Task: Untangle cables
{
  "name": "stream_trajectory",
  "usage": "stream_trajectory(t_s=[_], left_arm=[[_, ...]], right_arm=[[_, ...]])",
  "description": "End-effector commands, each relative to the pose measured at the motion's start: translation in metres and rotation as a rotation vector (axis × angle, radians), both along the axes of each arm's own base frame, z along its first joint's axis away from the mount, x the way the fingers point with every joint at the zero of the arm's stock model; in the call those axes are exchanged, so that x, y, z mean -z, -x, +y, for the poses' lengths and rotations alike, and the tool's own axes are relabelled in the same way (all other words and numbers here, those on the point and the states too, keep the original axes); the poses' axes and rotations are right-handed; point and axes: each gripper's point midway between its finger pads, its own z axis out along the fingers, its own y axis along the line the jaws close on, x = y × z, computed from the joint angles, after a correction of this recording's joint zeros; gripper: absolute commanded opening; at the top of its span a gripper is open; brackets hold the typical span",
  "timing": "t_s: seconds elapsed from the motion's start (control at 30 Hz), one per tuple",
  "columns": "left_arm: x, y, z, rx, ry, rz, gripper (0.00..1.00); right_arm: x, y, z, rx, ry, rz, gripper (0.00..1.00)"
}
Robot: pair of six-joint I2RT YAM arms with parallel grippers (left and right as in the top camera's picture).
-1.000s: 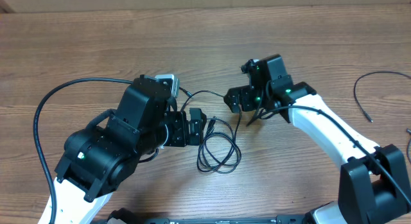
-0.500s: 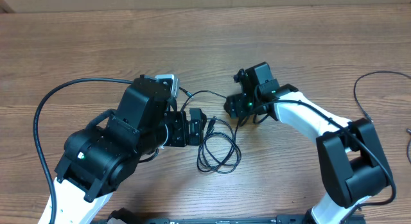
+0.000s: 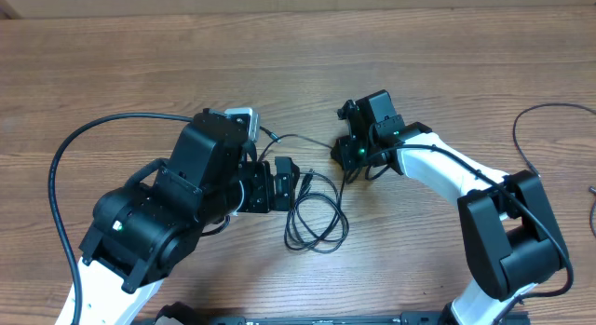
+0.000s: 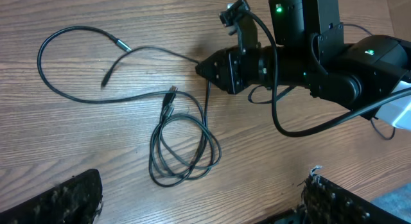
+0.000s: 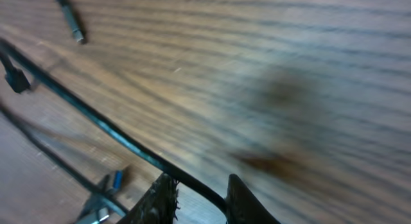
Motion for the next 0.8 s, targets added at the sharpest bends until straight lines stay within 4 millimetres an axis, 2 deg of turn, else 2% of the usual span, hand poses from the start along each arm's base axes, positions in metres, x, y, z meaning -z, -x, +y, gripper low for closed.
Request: stream_trajectory(t_s=[0.0,0.1,0.17,0.3,0.37,0.47,0.53,0.6,0.67,0.77], left_arm=[[-0.006,-0.002,0.002,-0.001,-0.002,-0.025,1.0],[-0.006,-0.002,0.002,-0.001,-0.002,-0.025,1.0],[-0.006,-0.002,0.002,-0.001,-0.002,-0.025,1.0],[-0.006,-0.002,0.002,-0.001,-0.002,-0.025,1.0],[-0.006,-0.002,0.002,-0.001,-0.002,-0.025,0.99],[-0.006,-0.002,0.002,-0.001,-0.002,-0.025,1.0],[-0.006,-0.002,0.002,-0.001,-0.002,-0.025,1.0],[-0.006,-0.002,0.002,-0.001,-0.002,-0.025,0.99],[-0.006,-0.002,0.002,-0.001,-0.002,-0.025,0.99],[-0.006,-0.002,0.002,-0.001,-0.002,-0.025,0.99]], right_arm=[[0.003,0.012,0.009,-0.033,-0.054,0.056,0.4],[0.008,0.014,0.006,-0.027,-0.037,0.061,0.52],[0.014,0.014,0.001,-0.015,-0.013,0.046,0.56],[0.028,0.019,-0.004,-0.008,-0.004,0.033,0.54],[0.035,0.025,-0.007,-0.006,-0.001,0.043,0.38],[0.037,0.027,-0.008,-0.004,0.004,0.047,0.04],[0.034,0.026,-0.005,-0.009,-0.016,0.046,0.04],[0.024,0.024,0.005,-0.032,-0.067,0.052,0.04],[0.003,0.022,0.019,-0.066,-0.149,0.063,0.04],[-0.049,0.012,0.034,-0.105,-0.268,0.059,0.04]])
